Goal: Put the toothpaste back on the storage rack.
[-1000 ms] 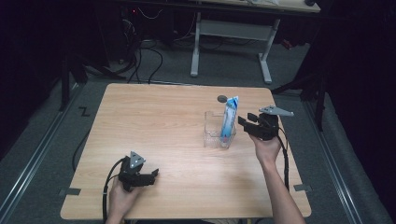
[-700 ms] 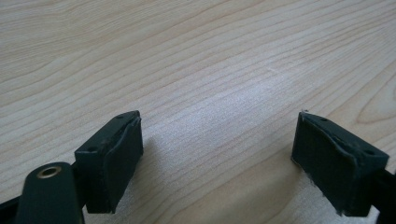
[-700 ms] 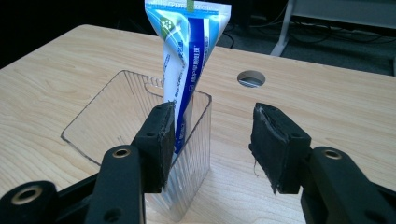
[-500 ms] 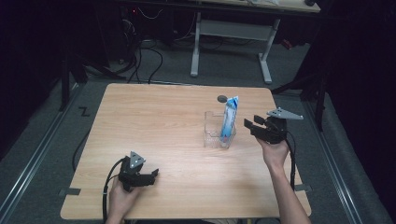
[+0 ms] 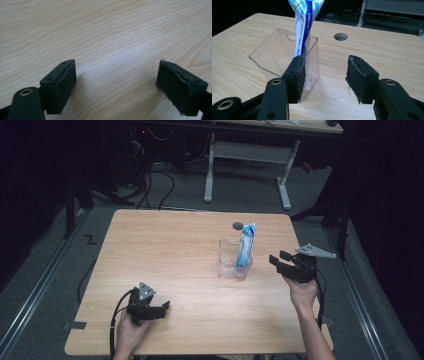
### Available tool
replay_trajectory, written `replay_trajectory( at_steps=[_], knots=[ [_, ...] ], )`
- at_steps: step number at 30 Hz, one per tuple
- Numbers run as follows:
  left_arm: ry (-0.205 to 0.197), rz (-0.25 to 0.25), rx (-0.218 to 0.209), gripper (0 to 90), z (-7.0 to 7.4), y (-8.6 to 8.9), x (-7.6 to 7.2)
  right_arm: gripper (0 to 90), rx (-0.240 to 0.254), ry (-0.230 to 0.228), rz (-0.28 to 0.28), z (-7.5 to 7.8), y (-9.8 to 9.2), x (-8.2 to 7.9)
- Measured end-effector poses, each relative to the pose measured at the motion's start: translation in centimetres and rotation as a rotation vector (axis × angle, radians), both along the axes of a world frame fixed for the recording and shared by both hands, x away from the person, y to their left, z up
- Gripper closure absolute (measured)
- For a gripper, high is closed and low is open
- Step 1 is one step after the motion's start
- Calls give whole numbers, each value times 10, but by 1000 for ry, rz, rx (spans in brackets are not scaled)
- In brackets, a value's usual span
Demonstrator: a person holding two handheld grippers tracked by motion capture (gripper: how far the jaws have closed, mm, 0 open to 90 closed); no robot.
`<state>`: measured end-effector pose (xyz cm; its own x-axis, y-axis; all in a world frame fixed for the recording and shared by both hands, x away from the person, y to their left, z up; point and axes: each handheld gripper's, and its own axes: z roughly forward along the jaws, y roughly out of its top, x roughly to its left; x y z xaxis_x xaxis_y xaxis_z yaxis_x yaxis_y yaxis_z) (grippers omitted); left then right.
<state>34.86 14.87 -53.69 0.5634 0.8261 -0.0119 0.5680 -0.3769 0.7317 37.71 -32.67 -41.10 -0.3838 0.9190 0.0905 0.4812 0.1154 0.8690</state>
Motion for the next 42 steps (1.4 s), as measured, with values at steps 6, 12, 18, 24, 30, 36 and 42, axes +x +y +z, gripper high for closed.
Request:
replay_trajectory(
  at_steps=[6, 12, 18, 24, 30, 36, 42],
  knots=[
    [0, 0, -1, 165, 0, 0, 0, 489, 10, -6, 1, 0, -6, -11],
    [0, 0, 0, 165, 0, 0, 0, 488, 16, -13, 4, -4, -11, -22],
    [0, 1, 0, 165, 0, 0, 0, 488, 26, -12, 3, -8, -16, -30],
    [0, 1, 0, 165, 0, 0, 0, 489, 26, -6, 10, -15, -16, -37],
    [0, 1, 0, 165, 0, 0, 0, 490, 31, 3, 16, -20, -14, -42],
    [0, 1, 0, 165, 0, 0, 0, 492, 7, -6, 28, -22, -9, -49],
    [0, 1, 0, 165, 0, 0, 0, 495, 13, 2, 30, -28, -9, -52]
  ],
)
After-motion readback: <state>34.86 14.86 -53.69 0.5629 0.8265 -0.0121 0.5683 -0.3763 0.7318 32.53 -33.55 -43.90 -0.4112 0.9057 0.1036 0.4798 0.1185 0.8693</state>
